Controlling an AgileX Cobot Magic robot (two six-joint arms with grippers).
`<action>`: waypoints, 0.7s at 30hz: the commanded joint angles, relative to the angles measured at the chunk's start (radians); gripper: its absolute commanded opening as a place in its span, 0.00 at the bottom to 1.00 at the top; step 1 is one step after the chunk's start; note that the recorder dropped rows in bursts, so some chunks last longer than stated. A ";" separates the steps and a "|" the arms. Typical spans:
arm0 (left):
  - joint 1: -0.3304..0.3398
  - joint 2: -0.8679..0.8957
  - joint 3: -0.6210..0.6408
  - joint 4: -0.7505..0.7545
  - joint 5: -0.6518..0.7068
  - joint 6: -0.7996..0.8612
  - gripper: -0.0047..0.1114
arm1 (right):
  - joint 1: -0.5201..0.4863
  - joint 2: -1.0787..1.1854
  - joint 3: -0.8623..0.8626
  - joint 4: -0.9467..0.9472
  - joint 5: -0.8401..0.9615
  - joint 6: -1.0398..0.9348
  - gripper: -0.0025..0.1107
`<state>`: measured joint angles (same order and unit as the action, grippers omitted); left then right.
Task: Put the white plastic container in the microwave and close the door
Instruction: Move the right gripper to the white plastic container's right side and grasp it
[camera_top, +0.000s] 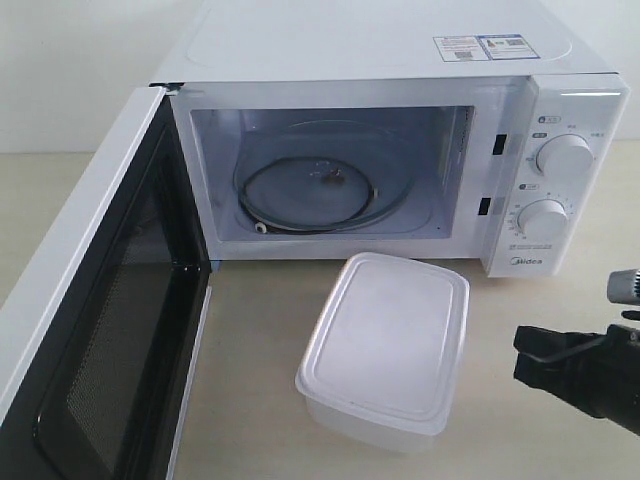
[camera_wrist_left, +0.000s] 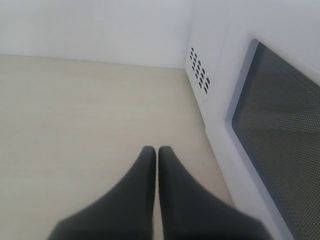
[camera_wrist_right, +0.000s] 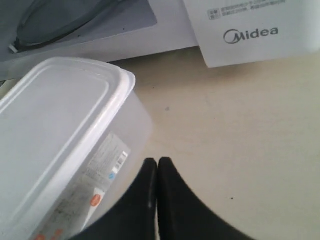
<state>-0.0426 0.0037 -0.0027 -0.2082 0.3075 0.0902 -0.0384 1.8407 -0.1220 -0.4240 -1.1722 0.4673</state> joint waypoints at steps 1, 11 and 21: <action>0.003 -0.004 0.003 -0.011 -0.002 -0.009 0.08 | -0.002 -0.006 -0.041 -0.048 0.097 0.099 0.02; 0.003 -0.004 0.003 -0.011 -0.002 -0.009 0.08 | -0.358 -0.004 -0.162 -0.780 0.059 0.549 0.02; 0.003 -0.004 0.003 -0.011 -0.002 -0.009 0.08 | -0.298 -0.004 -0.189 -1.020 0.003 0.739 0.02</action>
<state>-0.0426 0.0037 -0.0027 -0.2082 0.3075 0.0902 -0.3785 1.8407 -0.3060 -1.4185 -1.1978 1.1777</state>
